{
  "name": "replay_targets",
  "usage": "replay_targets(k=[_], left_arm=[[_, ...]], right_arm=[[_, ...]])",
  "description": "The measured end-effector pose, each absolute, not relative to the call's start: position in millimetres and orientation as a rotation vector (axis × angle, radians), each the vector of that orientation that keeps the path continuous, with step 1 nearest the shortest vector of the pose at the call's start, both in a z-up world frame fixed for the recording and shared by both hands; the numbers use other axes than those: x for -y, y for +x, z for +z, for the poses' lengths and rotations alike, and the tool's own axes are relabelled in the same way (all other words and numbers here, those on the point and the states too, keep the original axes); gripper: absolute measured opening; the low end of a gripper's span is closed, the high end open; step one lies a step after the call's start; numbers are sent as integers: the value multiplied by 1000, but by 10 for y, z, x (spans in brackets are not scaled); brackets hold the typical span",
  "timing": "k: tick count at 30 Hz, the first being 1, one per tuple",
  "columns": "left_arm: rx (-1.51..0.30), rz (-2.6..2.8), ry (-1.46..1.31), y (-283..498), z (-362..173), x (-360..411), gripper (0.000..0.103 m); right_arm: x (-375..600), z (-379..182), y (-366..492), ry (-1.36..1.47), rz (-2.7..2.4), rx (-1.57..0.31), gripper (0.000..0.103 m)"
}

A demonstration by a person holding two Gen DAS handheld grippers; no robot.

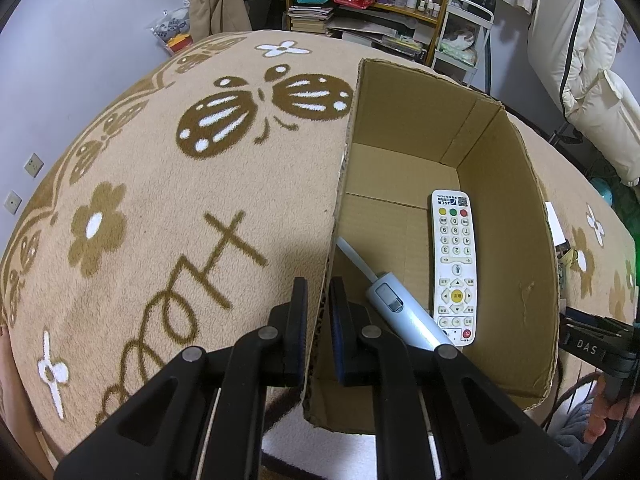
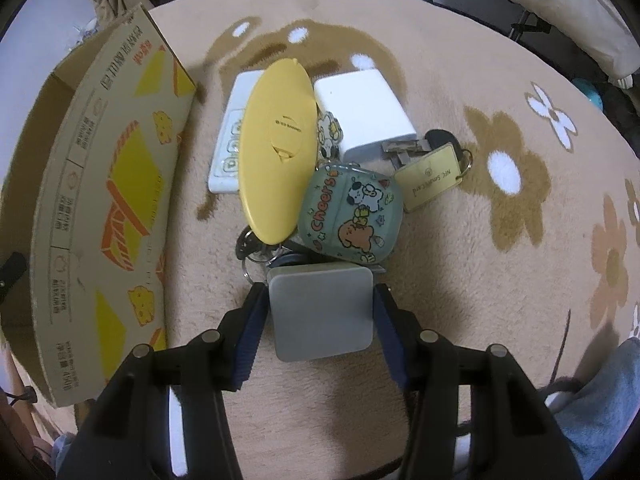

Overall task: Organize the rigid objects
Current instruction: 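Lift the white charger with the right tool and carry it over the box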

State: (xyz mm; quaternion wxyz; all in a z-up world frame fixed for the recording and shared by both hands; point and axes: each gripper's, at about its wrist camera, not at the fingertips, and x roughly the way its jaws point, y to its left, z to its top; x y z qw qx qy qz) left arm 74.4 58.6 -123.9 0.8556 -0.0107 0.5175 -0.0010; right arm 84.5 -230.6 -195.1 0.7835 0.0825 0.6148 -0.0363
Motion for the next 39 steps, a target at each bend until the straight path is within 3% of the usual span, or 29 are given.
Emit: replay_targets(k=[12, 17, 39], left_arm=[[-1088, -1, -21, 746, -1234, -595, 11], [-1088, -1, -20, 746, -1234, -593, 11], [-1086, 3, -7, 754, -1228, -597, 11]], right_arm=[[2374, -1547, 801, 204, -58, -1214, 56], [2368, -1259, 816, 223, 1, -1081, 56], [1353, -767, 875, 149, 301, -775, 56]])
